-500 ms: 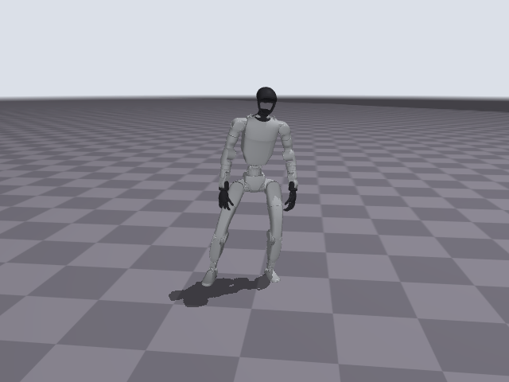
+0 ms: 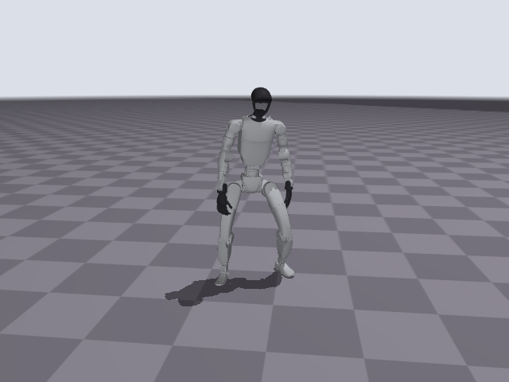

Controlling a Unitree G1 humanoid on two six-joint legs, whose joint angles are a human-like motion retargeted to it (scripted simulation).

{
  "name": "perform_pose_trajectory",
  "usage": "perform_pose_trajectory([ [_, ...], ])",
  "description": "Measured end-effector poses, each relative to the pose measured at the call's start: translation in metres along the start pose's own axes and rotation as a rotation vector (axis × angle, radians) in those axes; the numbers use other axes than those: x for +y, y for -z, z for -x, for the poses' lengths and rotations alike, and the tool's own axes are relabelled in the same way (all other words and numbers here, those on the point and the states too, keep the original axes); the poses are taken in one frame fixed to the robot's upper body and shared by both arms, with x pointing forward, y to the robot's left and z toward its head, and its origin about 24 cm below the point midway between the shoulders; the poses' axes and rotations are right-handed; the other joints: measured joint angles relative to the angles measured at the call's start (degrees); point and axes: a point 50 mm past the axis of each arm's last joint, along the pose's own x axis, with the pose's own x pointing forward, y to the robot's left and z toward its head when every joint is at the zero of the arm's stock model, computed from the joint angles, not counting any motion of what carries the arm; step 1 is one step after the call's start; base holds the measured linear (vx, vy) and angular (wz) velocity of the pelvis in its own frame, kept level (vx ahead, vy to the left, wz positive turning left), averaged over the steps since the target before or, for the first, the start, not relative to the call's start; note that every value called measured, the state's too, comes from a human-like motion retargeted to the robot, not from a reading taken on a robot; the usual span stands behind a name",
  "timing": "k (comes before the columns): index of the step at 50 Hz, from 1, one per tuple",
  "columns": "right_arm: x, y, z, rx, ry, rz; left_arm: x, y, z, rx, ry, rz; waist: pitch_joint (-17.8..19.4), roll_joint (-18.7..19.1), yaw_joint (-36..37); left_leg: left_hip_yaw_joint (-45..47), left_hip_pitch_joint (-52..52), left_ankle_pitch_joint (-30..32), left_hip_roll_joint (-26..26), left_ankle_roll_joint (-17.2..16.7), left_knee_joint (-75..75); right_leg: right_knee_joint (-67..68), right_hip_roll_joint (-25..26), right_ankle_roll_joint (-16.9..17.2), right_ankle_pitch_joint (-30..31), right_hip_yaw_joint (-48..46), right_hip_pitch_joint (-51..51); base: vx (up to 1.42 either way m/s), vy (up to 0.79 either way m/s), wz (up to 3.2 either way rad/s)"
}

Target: Walk

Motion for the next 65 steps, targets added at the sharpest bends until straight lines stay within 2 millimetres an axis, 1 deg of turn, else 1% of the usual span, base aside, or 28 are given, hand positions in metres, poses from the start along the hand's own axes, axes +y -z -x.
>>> perform_pose_trajectory([
  [3, 0.001, 0.0, 0.0, -0.002, -0.012, 0.012, -0.007, 0.0, 0.0, -0.005, 0.027, -0.013, -0.77, 0.03, -0.33, 1.91, 1.97, 0.28, -1.84, -0.27, -2.94, -0.45, 0.03, 1.07, 1.46, -0.47, 0.07, 0.04, -0.09, -0.08],
  [5, 0.002, 0.002, 0.001, 0.0, -0.022, 0.021, -0.011, 0.0, 0.0, -0.01, 0.041, -0.031, -1.42, -0.16, -0.78, 3.65, 3.38, 0.64, -2.83, -0.09, -5.52, 0.35, -1.32, 2.05, 3.4, -0.63, -0.46, 0.06, -0.07, 0.03],
  [8, 0.007, 0.006, 0.001, 0.007, -0.035, 0.021, -0.014, 0.001, 0.0, -0.01, 0.052, -0.056, -2.34, 0.01, -1.37, 5.29, 4.47, 0.93, -2.46, 0.01, -7.51, 2.68, -4.33, 2.32, 3.83, -1.04, -1.59, 0.07, -0.09, 0.08],
  [10, 0.008, 0.009, 0.001, 0.014, -0.035, 0.012, -0.011, 0.0, 0.0, -0.012, 0.05, -0.076, -2.96, -0.22, -1.63, 6.07, 5.73, 1.85, -3.0, -0.1, -10.51, 2.83, -6.59, 2.46, 4.3, -0.97, -2.03, 0.09, -0.14, 0.17],
  [12, 0.012, 0.013, 0.002, 0.03, -0.038, 0.006, -0.011, 0.002, 0.001, -0.009, 0.045, -0.084, -3.23, -0.08, -1.81, 5.79, 5.89, 1.83, -2.51, -0.61, -10.49, 3.92, -8.31, 2.55, 4.27, -0.61, -2.54, 0.09, -0.19, 0.2],
  [15, 0.016, 0.019, 0.002, 0.057, -0.038, 0.0, -0.007, 0.003, 0.001, -0.003, 0.03, -0.085, -3.44, -0.21, -1.93, 4.85, 6.39, 2.35, -2.17, -1.33, -11.23, 4.8, -9.81, 2.63, 3.96, 0.34, -3.01, 0.08, -0.27, 0.26],
  [18, 0.02, 0.022, 0.002, 0.077, -0.041, 0.003, -0.001, 0.005, 0.002, 0.005, 0.002, -0.064, -3.26, -0.49, -1.77, 3.32, 6.2, 2.57, -1.03, -2.06, -10.28, 6.77, -9.51, 2.09, 1.66, 1.29, -3.45, 0.05, -0.35, 0.24],
  [22, 0.021, 0.017, 0.0, 0.074, -0.037, 0.021, 0.009, 0.005, 0.004, 0.008, -0.049, -0.017, -2.3, -0.92, -1.41, 2.83, 5.59, 4.05, 2.14, -2.27, -7.54, 9.62, -7.38, 0.08, -2.89, 1.17, -3.46, 0.0, -0.4, 0.18],
  [25, 0.019, 0.01, -0.001, 0.057, -0.026, 0.029, 0.015, 0.003, 0.004, 0.0, -0.079, 0.023, -1.27, -1.32, -1.09, 3.67, 4.36, 4.54, 5.46, -0.77, -4.26, 10.94, -5.4, -1.3, -4.44, 0.53, -3.1, -0.04, -0.4, 0.09],
  [28, 0.013, 0.002, -0.002, 0.034, -0.006, 0.027, 0.015, -0.002, 0.003, -0.021, -0.088, 0.04, -0.17, -1.54, -0.27, 3.5, 2.48, 2.81, 6.32, 1.3, -0.11, 10.99, -2.99, -2.6, -5.12, 0.14, -2.72, -0.05, -0.37, -0.09],
  [30, 0.006, -0.004, -0.003, 0.016, 0.012, 0.017, 0.015, -0.009, 0.002, -0.044, -0.087, 0.037, 0.51, -1.46, 0.51, 2.97, 1.22, 0.14, 4.83, 2.87, 2.31, 9.8, -1.09, -3.29, -4.97, -0.14, -2.44, -0.04, -0.32, -0.18],
  [31, 0.003, -0.006, -0.002, 0.008, 0.02, 0.012, 0.013, -0.013, 0.002, -0.056, -0.081, 0.028, 0.74, -1.44, 0.9, 2.57, 0.75, -1.56, 3.02, 3.5, 3.13, 9.21, -0.27, -3.46, -4.79, -0.18, -2.39, -0.03, -0.29, -0.2],
  [33, -0.002, -0.009, -0.002, -0.005, 0.034, 0.0, 0.009, -0.019, 0.0, -0.078, -0.066, 0.007, 1.09, -1.34, 1.68, 1.63, 0.02, -4.87, -1.65, 4.45, 3.95, 8.0, 1.39, -3.59, -4.27, -0.17, -2.41, -0.02, -0.26, -0.21],
  [35, -0.006, -0.011, -0.001, -0.016, 0.047, -0.01, 0.004, -0.025, -0.001, -0.098, -0.05, -0.018, 1.25, -1.12, 2.4, 0.52, -0.3, -7.53, -7.69, 4.8, 3.01, 6.83, 3.22, -3.34, -3.53, 0.0, -2.5, -0.01, -0.24, -0.22],
  [37, -0.01, -0.012, -0.001, -0.026, 0.056, -0.016, 0.001, -0.031, -0.003, -0.116, -0.038, -0.039, 1.56, -0.89, 2.86, -0.63, 0.33, -8.0, -14.22, 4.79, -0.54, 5.62, 5.06, -2.84, -2.63, 0.41, -2.3, 0.0, -0.22, -0.23],
  [39, -0.012, -0.014, -0.001, -0.036, 0.061, -0.012, -0.002, -0.032, -0.003, -0.123, -0.033, -0.048, 1.8, -0.61, 2.89, -1.91, 1.04, -6.98, -19.39, 4.69, -4.45, 5.7, 6.72, -2.31, -2.12, 0.93, -2.45, 0.0, -0.21, -0.22],
  [40, -0.012, -0.015, -0.001, -0.043, 0.063, -0.009, -0.003, -0.032, -0.003, -0.124, -0.032, -0.05, 1.9, -0.54, 2.76, -2.37, 1.42, -6.2, -21.44, 4.81, -6.39, 6.03, 7.41, -2.02, -1.99, 1.22, -2.65, 0.0, -0.2, -0.19],
  [42, -0.01, -0.018, -0.001, -0.055, 0.063, -0.004, -0.004, -0.029, -0.003, -0.112, -0.031, -0.05, 1.96, -0.65, 2.13, -2.58, 1.89, -5.13, -23.5, 5.47, -8.64, 8.31, 8.3, -1.31, -2.19, 1.97, -3.79, 0.0, -0.19, -0.13],
  [43, -0.009, -0.019, -0.001, -0.061, 0.062, -0.002, -0.005, -0.026, -0.003, -0.102, -0.031, -0.05, 2.01, -0.85, 1.68, -2.42, 2.09, -4.79, -24.0, 5.99, -9.09, 9.97, 8.54, -0.72, -2.37, 2.6, -4.55, 0.0, -0.18, 0.0],
  [45, -0.007, -0.022, -0.002, -0.076, 0.058, 0.001, -0.005, -0.02, -0.003, -0.081, -0.033, -0.054, 2.29, -1.73, 0.37, -1.83, 2.52, -4.92, -24.76, 7.48, -9.46, 14.2, 8.95, 1.72, -2.26, 5.72, -6.74, 0.0, -0.17, 0.17],
  [48, -0.003, -0.025, -0.002, -0.094, 0.048, 0.001, -0.002, -0.013, -0.002, -0.051, -0.03, -0.074, 2.81, -3.45, -1.77, -2.06, 2.71, -4.88, -26.07, 8.92, -9.12, 20.72, 10.93, 8.0, 0.78, 11.87, -10.62, 0.0, -0.16, 0.28],
  [50, -0.002, -0.027, -0.002, -0.102, 0.043, 0.004, 0.001, -0.01, -0.002, -0.037, -0.028, -0.088, 2.85, -3.93, -2.43, -2.17, 2.58, -4.66, -25.91, 9.16, -8.95, 24.11, 10.57, 9.24, 1.08, 13.05, -12.44, 0.0, -0.15, 0.07],
  [53, -0.003, -0.026, -0.002, -0.1, 0.042, 0.006, 0.003, -0.01, -0.001, -0.034, -0.019, -0.101, 2.8, -3.83, -2.95, -2.42, 2.95, -3.59, -25.32, 9.01, -10.51, 25.46, 7.21, 9.05, 1.27, 13.88, -13.3, 0.01, -0.11, 0.02],
  [57, -0.001, -0.021, -0.001, -0.082, 0.038, 0.021, 0.001, -0.01, -0.001, -0.041, -0.007, -0.111, 2.44, -2.98, -3.3, -3.17, 3.64, -1.94, -23.66, 8.06, -12.85, 20.6, 3.37, 6.7, 1.74, 15.65, -11.63, 0.01, -0.11, 0.09],
  [60, 0.002, -0.017, -0.001, -0.069, 0.032, 0.03, 0.0, -0.008, 0.0, -0.045, 0.003, -0.119, 1.93, -2.29, -3.45, -4.29, 3.92, -0.53, -22.44, 7.24, -14.7, 13.77, 3.05, 5.89, 3.11, 18.29, -9.39, 0.01, -0.14, 0.2],
  [65, 0.007, -0.015, -0.002, -0.057, 0.015, 0.037, -0.002, -0.005, 0.001, -0.04, 0.009, -0.116, 1.06, -1.74, -3.16, -6.53, 3.8, 1.63, -20.95, 5.76, -16.79, 3.9, 4.93, 5.75, 5.54, 21.67, -5.69, -0.02, -0.2, 0.24],
])
